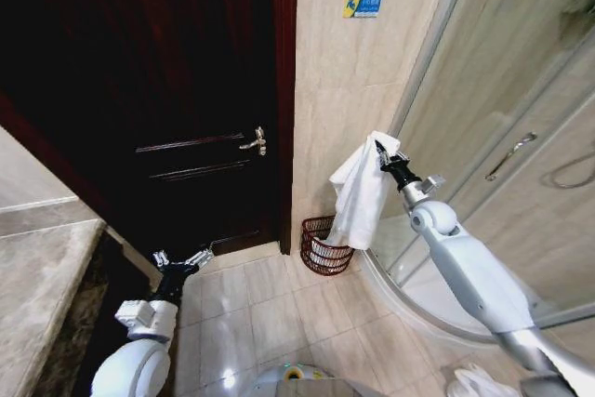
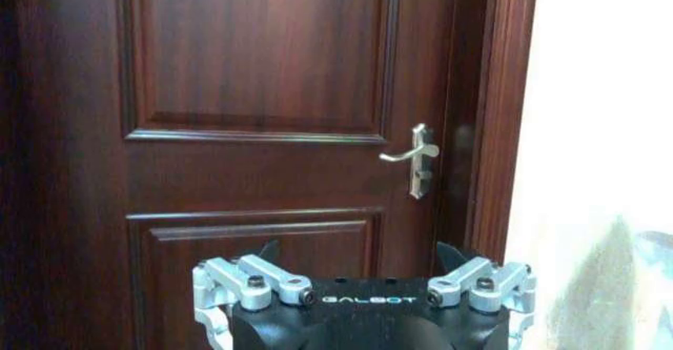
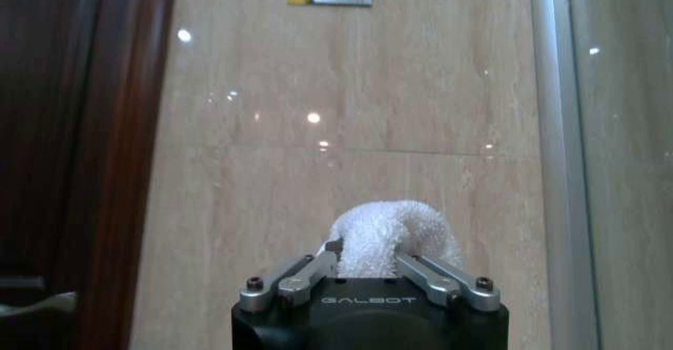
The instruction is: Discard the used towel into the hamper.
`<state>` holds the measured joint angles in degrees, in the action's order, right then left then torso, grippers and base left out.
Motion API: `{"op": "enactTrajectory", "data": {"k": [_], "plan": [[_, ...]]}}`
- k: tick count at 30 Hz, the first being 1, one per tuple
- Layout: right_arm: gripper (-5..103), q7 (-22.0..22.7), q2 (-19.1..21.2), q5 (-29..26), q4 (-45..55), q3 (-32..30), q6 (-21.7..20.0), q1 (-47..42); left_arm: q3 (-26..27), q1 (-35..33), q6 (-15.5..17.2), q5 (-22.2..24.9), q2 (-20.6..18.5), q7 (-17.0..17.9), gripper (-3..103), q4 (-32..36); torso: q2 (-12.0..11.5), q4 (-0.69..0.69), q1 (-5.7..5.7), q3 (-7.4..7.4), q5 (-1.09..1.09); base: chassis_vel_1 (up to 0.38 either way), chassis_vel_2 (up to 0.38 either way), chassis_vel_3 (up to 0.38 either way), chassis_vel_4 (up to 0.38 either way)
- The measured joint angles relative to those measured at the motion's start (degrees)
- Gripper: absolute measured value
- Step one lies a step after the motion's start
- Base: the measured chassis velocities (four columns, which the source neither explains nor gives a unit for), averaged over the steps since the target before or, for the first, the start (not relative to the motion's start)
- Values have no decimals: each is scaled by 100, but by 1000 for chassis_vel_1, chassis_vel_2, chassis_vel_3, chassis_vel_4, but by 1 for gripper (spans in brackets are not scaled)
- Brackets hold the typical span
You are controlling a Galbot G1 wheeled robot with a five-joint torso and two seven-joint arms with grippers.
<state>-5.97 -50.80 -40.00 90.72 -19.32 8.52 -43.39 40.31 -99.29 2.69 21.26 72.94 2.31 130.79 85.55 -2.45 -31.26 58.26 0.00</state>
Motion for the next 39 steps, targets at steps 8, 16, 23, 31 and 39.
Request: {"op": "enactTrajectory", "data": {"k": [8, 16, 23, 31, 39], "plan": [[10, 160, -85, 135, 326, -211, 42, -470, 0, 0, 0, 0, 0, 0, 98, 0, -2, -2, -3, 0, 0, -124, 143, 122, -116], [10, 181, -220, 421, 1000, -647, 97, -1403, 0, 0, 0, 0, 0, 0, 98, 0, -1, 1, 6, -3, -2, -19, 25, 21, -21], [10, 107, -398, 425, 822, -777, 185, -1666, 0, -1, 0, 0, 0, 0, 98, 0, 0, 0, 6, -3, 0, 0, 0, 0, 0], [10, -47, -677, 507, 274, -549, 261, -1681, 0, -1, 0, 0, 0, 0, 98, 0, -1, 0, 2, -2, 0, 0, 0, 0, 0], [10, 56, -879, 607, -130, -387, 254, -1580, 0, 0, 0, 0, 0, 0, 98, 0, -2, 0, 2, -2, 1, 0, 0, 0, 0]]}}
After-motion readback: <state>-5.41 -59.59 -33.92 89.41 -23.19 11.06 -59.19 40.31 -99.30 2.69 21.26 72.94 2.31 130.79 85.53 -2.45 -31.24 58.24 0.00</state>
